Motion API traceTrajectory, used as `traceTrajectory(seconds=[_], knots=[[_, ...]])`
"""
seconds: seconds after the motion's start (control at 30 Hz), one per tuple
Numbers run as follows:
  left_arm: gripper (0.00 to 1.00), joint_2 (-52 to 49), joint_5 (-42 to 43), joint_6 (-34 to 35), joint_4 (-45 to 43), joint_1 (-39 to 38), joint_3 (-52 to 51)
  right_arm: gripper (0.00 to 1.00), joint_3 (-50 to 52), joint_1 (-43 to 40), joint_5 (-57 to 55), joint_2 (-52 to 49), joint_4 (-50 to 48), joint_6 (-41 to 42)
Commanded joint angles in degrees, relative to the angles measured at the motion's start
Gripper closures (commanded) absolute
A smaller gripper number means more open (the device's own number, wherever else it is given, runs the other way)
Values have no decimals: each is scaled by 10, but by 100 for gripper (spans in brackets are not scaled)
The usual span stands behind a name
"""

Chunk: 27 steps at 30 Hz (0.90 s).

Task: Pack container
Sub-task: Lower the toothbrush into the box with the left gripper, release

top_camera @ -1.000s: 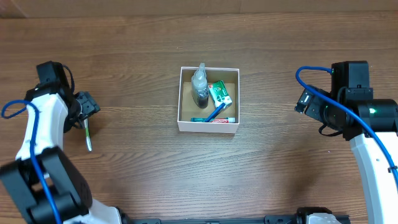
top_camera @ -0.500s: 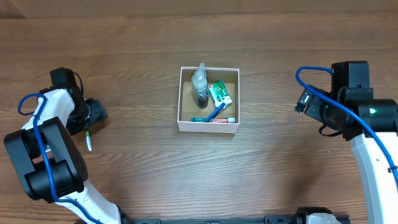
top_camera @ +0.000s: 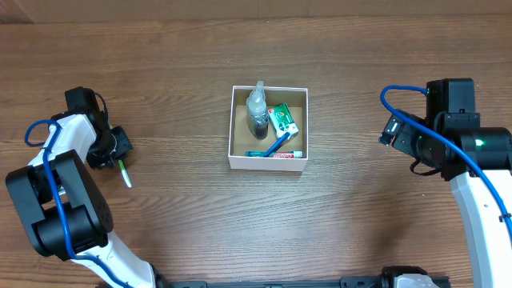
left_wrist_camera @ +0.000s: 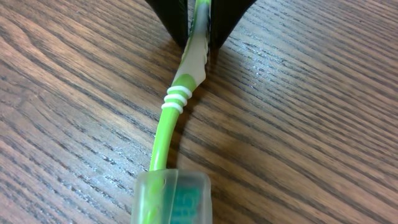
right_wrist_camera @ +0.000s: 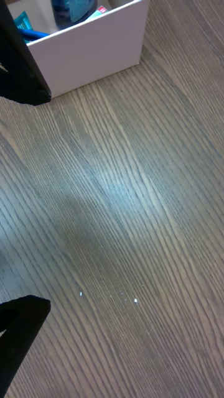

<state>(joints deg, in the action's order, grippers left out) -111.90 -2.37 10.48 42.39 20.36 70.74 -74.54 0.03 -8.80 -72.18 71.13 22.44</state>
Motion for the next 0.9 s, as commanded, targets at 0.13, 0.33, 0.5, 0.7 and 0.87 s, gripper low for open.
traceTrajectory(seconds=[0.13,0.33,0.5,0.7,0.87], knots=[[96,-21,6,-4,7,2,-2,0,2,-1,-2,1,-3,-2],[96,57,66,-11,39,-22,28,0,2,-1,-1,1,-3,-4],[96,204,94,-50,41,-142,30,0,2,-1,-1,0,-4,-4],[95,308,16,-164,-10,-403,30,0,2,-1,-1,0,-4,-4],[96,278,-33,-300,-62,-567,30,0,2,-1,-1,0,-4,-4]])
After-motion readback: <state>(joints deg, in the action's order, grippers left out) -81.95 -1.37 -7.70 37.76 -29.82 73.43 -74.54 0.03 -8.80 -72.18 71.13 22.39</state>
